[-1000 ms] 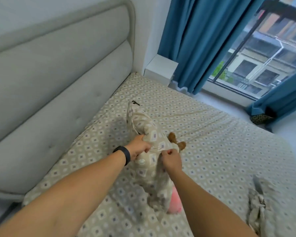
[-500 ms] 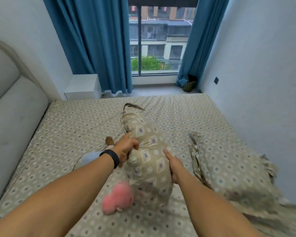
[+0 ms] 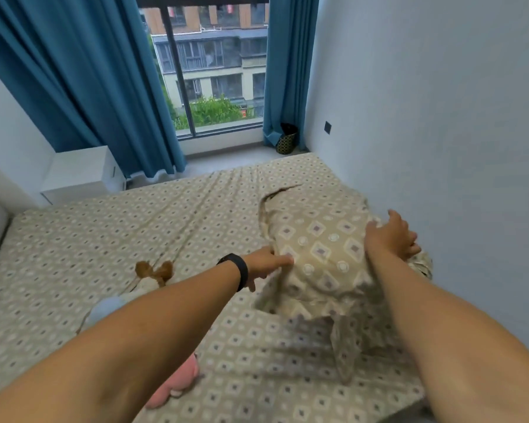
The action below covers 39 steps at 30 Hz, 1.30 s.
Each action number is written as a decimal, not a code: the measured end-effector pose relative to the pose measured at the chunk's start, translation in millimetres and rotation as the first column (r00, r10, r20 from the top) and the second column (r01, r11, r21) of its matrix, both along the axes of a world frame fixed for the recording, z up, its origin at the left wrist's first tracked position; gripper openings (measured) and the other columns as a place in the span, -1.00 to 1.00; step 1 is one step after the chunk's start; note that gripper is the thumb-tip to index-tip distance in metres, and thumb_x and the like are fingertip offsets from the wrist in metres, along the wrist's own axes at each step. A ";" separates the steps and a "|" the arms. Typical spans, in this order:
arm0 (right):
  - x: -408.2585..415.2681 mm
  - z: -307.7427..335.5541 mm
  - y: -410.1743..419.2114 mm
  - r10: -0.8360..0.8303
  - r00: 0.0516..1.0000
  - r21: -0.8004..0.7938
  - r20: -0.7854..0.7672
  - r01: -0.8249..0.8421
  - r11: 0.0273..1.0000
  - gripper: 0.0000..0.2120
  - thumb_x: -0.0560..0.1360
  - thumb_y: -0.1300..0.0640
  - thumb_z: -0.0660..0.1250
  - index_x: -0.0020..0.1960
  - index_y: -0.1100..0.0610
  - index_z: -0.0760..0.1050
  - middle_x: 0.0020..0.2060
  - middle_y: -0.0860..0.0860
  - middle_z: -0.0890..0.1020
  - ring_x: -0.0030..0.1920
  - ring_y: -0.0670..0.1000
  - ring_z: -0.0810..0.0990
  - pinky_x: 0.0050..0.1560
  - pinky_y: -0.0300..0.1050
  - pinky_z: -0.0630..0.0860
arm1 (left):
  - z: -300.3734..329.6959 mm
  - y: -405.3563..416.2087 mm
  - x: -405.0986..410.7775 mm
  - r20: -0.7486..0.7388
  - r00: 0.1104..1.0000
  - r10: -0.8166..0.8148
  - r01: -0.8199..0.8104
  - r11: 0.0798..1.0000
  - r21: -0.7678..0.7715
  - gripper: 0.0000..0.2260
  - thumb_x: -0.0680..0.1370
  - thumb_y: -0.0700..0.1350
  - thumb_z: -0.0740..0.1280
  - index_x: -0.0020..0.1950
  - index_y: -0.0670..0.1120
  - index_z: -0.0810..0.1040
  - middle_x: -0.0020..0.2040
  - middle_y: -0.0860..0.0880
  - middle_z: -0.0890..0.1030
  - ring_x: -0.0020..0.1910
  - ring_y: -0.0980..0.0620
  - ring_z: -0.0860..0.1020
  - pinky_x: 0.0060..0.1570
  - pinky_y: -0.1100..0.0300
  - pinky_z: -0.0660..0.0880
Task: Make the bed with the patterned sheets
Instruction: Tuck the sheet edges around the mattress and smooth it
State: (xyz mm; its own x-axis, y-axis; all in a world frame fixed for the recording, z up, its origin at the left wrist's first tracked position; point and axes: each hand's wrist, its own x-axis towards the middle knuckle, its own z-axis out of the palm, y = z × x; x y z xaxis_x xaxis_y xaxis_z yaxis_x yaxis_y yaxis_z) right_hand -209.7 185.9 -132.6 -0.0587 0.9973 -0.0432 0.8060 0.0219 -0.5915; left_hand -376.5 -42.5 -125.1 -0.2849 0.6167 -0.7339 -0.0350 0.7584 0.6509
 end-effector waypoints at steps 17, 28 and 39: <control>-199.1 -120.9 -360.6 0.886 0.401 -0.336 0.234 -0.822 0.460 -0.43 0.55 -0.03 0.29 0.52 -0.05 0.23 0.49 0.08 0.09 0.40 0.21 0.18 0.39 0.15 0.19 | -121.1 -337.0 -60.4 -0.100 0.935 0.342 -0.356 0.889 -0.289 -0.83 0.61 -0.04 0.25 0.12 -0.09 0.53 0.06 -0.06 0.56 -0.07 -0.04 0.55 -0.16 0.11 0.43; -239.1 -213.3 -585.8 0.956 -0.113 -0.626 0.271 -0.775 0.085 -0.49 0.57 -0.03 0.28 0.50 -0.04 0.29 0.45 0.07 0.22 0.42 0.18 0.27 0.34 0.08 0.34 | -225.6 -580.5 -66.2 -0.032 0.721 0.692 -0.659 0.671 -0.342 -0.74 0.63 -0.17 0.21 -0.26 -0.10 0.32 -0.32 -0.04 0.29 -0.40 0.01 0.28 -0.31 0.17 0.29; -212.5 -406.4 -719.3 0.793 -0.570 -0.868 0.214 -0.484 -0.114 -0.68 0.57 -0.06 0.25 0.27 -0.01 0.53 0.16 -0.01 0.59 0.12 0.07 0.59 -0.03 -0.05 0.49 | -460.7 -702.3 11.6 -0.114 0.263 0.958 -0.815 0.158 -0.557 -0.69 0.62 -0.08 0.26 0.26 -0.25 0.53 0.07 -0.22 0.63 -0.09 -0.18 0.60 -0.09 0.03 0.53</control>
State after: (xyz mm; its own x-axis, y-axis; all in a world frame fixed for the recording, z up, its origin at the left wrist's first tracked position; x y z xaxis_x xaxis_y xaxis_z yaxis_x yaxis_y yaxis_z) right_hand -422.2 -533.3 -539.0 -0.4208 -0.1343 -0.8972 -0.0771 0.9907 -0.1122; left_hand -364.9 -744.8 -585.8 -0.1994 -0.3511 -0.9149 -0.9633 0.2417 0.1172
